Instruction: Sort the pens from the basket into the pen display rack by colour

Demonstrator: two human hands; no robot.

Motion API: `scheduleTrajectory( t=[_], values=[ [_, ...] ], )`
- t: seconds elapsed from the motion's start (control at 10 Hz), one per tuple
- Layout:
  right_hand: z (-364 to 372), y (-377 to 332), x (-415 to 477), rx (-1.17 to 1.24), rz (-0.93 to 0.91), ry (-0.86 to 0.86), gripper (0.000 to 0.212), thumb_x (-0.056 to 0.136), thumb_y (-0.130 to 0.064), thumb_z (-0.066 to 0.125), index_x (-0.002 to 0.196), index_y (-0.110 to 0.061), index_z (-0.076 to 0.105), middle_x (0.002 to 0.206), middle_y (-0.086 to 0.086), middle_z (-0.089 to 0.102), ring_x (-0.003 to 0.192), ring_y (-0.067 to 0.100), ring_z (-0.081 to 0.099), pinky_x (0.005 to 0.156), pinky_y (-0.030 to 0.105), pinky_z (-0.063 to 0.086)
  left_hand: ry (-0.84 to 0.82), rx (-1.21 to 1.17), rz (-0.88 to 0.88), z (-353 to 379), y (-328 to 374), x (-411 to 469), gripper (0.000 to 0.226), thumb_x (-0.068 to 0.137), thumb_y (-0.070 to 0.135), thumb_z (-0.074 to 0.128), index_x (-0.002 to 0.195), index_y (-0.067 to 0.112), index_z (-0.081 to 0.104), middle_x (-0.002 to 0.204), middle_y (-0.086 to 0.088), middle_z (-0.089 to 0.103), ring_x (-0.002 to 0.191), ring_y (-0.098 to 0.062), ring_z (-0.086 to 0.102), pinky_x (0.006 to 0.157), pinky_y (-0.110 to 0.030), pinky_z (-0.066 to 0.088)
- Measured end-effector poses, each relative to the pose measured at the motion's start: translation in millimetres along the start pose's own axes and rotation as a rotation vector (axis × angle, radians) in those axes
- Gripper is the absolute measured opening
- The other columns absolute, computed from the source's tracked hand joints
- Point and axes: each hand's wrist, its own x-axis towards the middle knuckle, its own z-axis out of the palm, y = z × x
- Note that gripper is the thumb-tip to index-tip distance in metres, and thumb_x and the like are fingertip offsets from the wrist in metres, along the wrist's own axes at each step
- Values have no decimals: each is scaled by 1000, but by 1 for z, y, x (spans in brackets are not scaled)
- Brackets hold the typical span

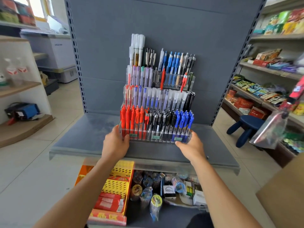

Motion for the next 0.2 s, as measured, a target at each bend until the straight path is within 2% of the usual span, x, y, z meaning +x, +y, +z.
scheduleTrajectory(
  t=[0.1,0.2],
  values=[
    [-6,-12,-9,-47,54,0,85,90,-31,74,156,-11,25,153,8,44,137,32,47,106,41,44,-55,140,-58,-11,13,-8,41,99,35,54,131,11,46,125,-16,64,111,-40,61,86,-44,48],
    [-16,-29,-30,-99,-5,66,86,89,-34,72,157,-12,24,159,10,33,143,32,38,113,46,39,-7,202,-71,-33,35,-17,54,100,39,48,143,8,38,142,-16,53,125,-38,54,94,-47,46]
  ],
)
